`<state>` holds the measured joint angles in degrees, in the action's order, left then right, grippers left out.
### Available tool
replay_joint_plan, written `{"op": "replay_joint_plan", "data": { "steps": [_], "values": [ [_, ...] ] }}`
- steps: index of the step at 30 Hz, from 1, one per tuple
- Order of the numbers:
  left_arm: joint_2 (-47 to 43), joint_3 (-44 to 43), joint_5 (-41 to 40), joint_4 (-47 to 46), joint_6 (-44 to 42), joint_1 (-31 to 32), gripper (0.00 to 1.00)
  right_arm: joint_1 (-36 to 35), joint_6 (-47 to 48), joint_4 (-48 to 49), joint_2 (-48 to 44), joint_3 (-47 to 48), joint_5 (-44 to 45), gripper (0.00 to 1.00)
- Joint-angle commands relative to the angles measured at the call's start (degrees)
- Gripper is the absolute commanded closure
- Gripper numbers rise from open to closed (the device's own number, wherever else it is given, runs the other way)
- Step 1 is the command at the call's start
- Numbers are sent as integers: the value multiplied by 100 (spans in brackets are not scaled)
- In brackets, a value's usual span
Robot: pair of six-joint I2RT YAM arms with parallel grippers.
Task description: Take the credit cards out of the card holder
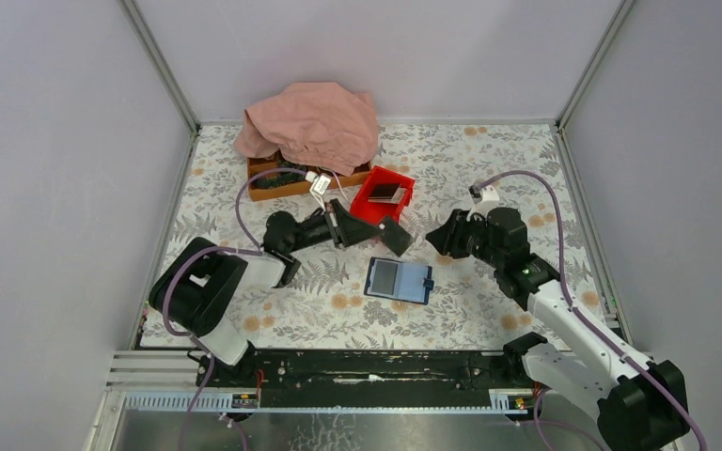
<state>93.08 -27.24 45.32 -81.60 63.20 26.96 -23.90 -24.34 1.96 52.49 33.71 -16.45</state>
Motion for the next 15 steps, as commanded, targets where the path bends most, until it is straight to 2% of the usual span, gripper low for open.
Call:
{"op": "replay_joint_plan", "data": {
  "steps": [1,3,6,11,15],
  "values": [
    [-307,-762,-1058,2042,-1744,1,100,-1,-51,218,-19,-382,1148,61],
    [-504,-1186,-1725,3172,-2676,59,100,-1,9,328,108,-489,1277,62],
    [-565,-1601,-2576,4148,-3692,122,100,8,33,697,361,-736,1547,62],
    [-435,-2167,-3717,5036,-4778,275,100,9,9,1241,750,-1030,1704,63],
    [-114,-2651,-4315,5532,-5350,504,100,9,41,1208,990,-1018,1819,64]
  ]
}}
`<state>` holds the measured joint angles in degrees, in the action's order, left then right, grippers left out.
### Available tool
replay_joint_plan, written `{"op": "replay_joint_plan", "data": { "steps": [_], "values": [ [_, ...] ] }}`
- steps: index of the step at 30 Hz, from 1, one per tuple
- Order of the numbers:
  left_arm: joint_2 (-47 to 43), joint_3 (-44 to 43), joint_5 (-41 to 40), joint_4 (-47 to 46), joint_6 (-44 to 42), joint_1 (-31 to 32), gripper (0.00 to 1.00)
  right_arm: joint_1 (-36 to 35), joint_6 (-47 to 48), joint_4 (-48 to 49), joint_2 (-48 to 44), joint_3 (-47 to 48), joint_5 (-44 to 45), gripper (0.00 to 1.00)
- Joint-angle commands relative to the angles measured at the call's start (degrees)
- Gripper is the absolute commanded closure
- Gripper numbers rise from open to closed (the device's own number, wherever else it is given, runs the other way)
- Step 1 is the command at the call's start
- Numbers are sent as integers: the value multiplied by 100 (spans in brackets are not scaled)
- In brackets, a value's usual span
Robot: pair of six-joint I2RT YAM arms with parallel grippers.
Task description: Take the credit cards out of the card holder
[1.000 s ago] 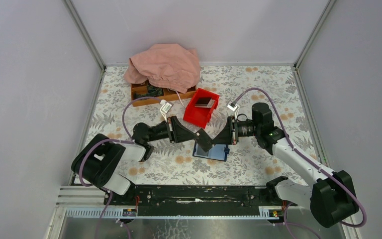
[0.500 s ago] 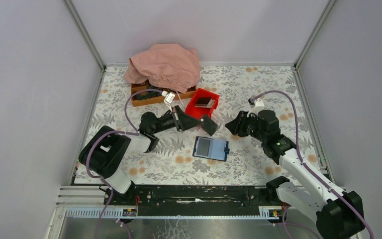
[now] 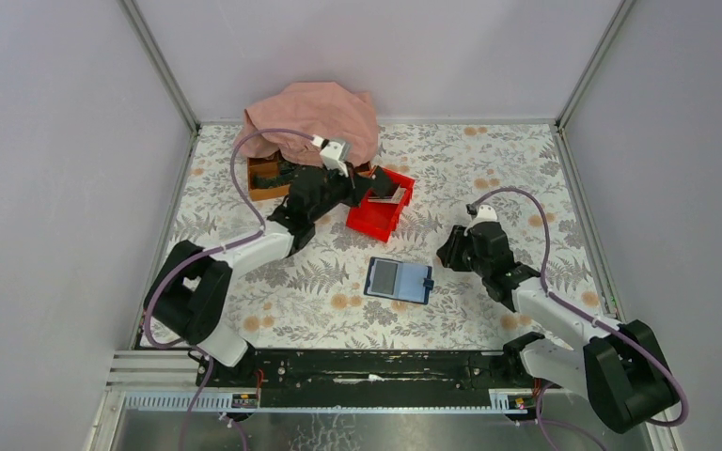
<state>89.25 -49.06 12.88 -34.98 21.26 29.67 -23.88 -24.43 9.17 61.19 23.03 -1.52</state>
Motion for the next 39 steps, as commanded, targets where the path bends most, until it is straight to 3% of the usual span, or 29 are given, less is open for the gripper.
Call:
{"op": "replay_joint_plan", "data": {
  "steps": [1,8,14,23,39],
  "values": [
    [325,-574,-1236,968,-1278,304,100,9,55,501,142,34,346,64],
    [815,-1113,-2172,1279,-1990,923,100,6,38,547,271,30,404,65],
    [1171,-1283,-2740,1223,-2291,1039,100,10,51,576,327,10,379,65],
    [1310,-1312,-2843,891,-2823,1122,100,12,67,605,498,53,277,66],
    [2475,-2291,-3435,1229,-3627,1278,100,11,69,664,678,70,187,66]
  ]
}}
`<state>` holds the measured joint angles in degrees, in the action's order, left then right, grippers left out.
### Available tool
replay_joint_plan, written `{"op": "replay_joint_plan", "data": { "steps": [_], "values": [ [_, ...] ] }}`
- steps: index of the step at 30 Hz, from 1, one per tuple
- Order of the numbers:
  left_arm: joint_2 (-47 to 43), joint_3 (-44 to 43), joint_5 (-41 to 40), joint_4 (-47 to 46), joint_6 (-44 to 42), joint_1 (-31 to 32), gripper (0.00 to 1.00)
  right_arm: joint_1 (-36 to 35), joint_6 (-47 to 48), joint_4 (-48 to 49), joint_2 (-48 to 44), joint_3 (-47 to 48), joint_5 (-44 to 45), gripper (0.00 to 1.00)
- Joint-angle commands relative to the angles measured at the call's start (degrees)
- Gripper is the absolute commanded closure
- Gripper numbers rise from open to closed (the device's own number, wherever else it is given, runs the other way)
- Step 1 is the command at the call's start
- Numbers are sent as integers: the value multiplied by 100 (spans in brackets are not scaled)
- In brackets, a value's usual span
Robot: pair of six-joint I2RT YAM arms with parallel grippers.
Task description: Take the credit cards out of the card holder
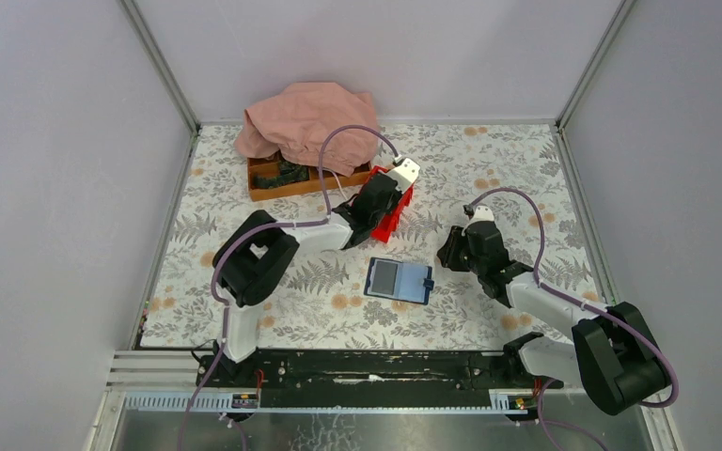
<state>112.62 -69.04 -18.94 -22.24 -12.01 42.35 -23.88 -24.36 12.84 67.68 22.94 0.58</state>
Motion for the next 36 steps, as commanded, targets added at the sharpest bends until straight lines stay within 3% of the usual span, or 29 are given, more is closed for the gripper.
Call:
{"op": "replay_joint_plan", "data": {
  "steps": [1,6,17,22,36],
  "values": [
    [182,-346,-263,-25,-336,10,100,9,57,304,42,79,-27,66],
    [473,-587,-304,94,-487,10,99,7,60,310,100,102,-32,66],
    [752,-740,-484,100,-707,3,81,6,77,308,207,142,-35,67],
    [736,-749,-576,58,-693,-1,79,8,82,315,271,153,-75,67],
    [295,-677,-1254,-415,-670,152,43,6,124,316,299,167,-175,67]
  ]
}}
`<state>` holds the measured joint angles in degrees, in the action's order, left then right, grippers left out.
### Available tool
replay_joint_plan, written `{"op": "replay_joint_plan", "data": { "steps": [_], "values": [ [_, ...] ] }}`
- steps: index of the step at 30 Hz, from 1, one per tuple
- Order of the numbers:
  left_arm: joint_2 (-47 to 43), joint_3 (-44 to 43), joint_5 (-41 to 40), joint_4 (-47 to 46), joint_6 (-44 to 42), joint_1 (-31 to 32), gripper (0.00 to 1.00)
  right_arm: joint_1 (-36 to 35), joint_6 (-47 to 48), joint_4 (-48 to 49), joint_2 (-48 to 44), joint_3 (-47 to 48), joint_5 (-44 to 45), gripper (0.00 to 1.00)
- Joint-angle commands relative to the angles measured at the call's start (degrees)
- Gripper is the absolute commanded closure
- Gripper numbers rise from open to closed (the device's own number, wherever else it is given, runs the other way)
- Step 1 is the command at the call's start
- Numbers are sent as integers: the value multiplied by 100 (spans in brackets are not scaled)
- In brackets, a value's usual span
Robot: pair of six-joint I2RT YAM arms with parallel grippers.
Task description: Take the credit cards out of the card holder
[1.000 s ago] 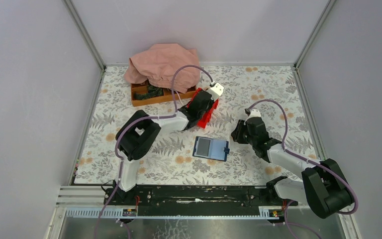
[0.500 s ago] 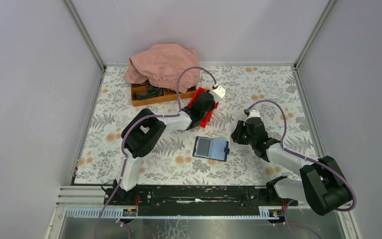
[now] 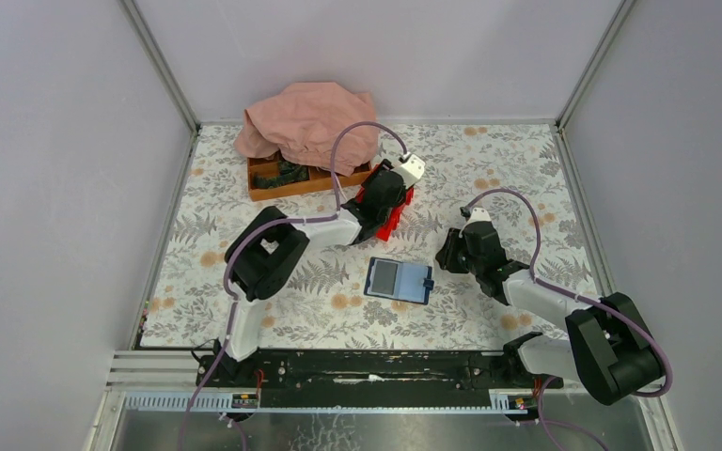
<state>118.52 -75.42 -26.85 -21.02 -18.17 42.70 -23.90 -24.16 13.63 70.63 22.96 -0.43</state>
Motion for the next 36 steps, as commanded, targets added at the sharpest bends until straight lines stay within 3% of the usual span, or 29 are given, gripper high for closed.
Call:
{"op": "replay_joint_plan", "data": {
  "steps": [1,9,14,16,20,21,22,23,28,33,36],
  "values": [
    [-335,8,-547,-616,-93,142,43,9,107,237,-4,158,-74,67],
    [-1130,571,-681,-937,107,333,31,9,105,228,-59,152,-62,66],
    [-2179,1237,-186,-272,1933,327,32,8,105,409,-388,6,-168,66],
    [-2549,1762,236,-216,2631,331,37,9,115,475,-514,-27,-371,64],
    [-3068,2757,1299,-497,3608,333,65,9,27,728,-786,-103,-1095,59],
    [-3150,2885,1457,-458,3802,335,73,16,-25,774,-841,-96,-1321,59],
    [-3240,2982,1610,-396,3958,342,93,7,-70,781,-868,-53,-1531,59],
    [-3322,3107,1830,-357,4047,353,99,-11,-122,752,-868,13,-1745,60],
    [-3496,3494,2517,-267,4393,391,100,-247,-457,794,-592,261,-2184,64],
    [-3480,3786,2979,-476,4647,393,100,-1107,-537,673,100,573,-1611,64],
    [-3348,3885,3197,-524,4699,388,100,-1265,-628,653,403,620,-1445,64]
  ]
}}
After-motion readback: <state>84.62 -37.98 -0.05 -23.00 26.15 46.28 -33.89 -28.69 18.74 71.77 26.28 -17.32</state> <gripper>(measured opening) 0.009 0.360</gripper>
